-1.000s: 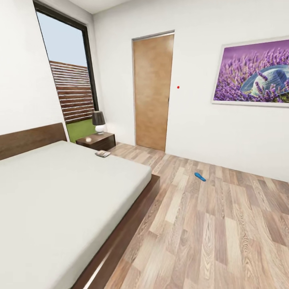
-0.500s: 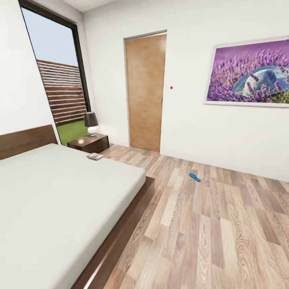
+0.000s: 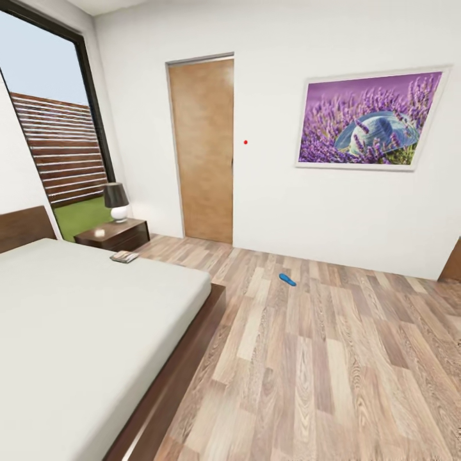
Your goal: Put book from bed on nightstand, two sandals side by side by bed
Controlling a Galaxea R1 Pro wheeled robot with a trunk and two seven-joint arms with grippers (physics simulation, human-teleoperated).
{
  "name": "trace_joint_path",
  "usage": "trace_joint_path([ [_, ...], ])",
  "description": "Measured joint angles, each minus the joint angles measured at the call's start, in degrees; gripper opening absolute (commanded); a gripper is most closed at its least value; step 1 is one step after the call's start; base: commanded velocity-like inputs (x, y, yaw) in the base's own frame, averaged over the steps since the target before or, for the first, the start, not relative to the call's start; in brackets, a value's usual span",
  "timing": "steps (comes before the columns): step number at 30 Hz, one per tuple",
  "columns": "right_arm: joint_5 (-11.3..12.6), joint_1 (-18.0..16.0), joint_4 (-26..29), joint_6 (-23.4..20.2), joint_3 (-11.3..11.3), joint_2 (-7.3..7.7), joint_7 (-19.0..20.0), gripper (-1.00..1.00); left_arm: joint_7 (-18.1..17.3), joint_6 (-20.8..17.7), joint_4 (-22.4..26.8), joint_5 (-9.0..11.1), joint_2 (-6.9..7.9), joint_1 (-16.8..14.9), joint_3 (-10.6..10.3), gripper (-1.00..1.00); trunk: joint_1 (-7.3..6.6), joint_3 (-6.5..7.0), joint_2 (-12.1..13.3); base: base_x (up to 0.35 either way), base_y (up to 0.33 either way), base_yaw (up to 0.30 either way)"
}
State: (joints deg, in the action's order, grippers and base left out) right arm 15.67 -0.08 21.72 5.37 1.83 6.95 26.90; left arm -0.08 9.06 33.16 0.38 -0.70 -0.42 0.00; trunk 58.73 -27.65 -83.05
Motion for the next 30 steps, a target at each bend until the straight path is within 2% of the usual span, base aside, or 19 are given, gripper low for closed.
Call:
trace_joint_path([
  [10,0.0,0.0,0.0,0.0,0.0,0.0,0.0,1.0,0.0,0.0,0.0,0.0,0.0,0.0,0.0,1.0,-0.01,0.4,0.0,0.149,0.0,-0.235],
  [30,0.0,0.0,0.0,0.0,0.0,0.0,-0.1,1.0,0.0,0.0,0.0,0.0,0.0,0.0,0.0,1.0,0.0,1.2,0.0,0.014,0.0,-0.204],
])
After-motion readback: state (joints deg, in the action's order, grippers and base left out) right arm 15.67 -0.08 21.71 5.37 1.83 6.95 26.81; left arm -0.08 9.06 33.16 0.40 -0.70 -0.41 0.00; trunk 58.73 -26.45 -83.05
